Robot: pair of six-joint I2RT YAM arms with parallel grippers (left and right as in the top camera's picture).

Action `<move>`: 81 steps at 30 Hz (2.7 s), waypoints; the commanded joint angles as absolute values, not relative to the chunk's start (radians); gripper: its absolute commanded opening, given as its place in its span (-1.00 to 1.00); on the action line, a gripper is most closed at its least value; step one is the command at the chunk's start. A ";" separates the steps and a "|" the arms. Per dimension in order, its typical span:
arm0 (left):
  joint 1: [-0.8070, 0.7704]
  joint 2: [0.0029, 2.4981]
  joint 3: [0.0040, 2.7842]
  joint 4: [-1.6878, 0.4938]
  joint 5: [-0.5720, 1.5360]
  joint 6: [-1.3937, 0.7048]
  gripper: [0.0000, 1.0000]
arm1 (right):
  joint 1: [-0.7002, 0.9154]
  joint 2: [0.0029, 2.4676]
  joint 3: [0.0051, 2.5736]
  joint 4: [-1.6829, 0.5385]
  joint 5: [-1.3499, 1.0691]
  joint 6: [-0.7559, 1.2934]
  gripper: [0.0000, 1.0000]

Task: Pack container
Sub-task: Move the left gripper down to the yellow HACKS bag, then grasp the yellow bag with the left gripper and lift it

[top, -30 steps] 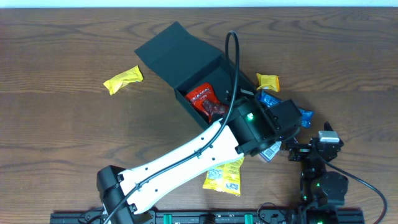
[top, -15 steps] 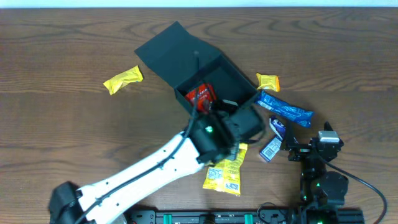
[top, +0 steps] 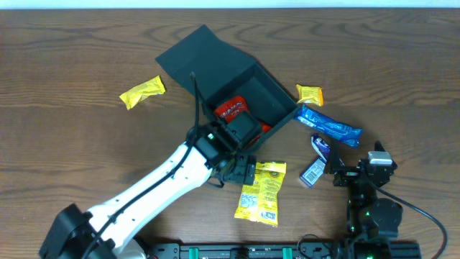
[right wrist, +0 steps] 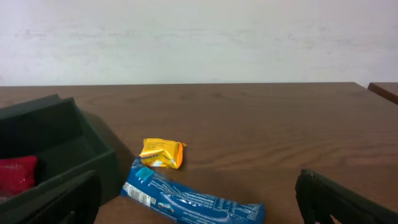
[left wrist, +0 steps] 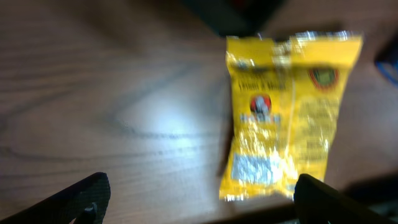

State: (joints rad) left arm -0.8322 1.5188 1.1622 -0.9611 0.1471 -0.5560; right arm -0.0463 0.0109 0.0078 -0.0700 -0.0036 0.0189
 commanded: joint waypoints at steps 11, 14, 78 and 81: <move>-0.753 1.152 0.975 -1.040 0.286 -0.405 0.90 | -0.039 0.005 0.006 -0.075 -0.004 0.033 0.99; -0.754 1.110 0.975 -1.077 0.290 -0.403 0.90 | -0.039 0.005 0.006 -0.075 -0.004 0.033 0.98; -1.072 1.667 1.107 -0.479 0.036 -0.395 0.91 | -0.039 0.005 0.006 -0.075 -0.004 0.033 0.98; -1.054 1.686 1.107 -0.484 -0.076 -0.398 0.91 | -0.039 0.005 0.006 -0.075 -0.004 0.033 0.98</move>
State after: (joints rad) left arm -1.0725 1.6638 1.0901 -0.4782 0.0158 -0.4282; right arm -0.0463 0.0109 0.0078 -0.0700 -0.0032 0.0189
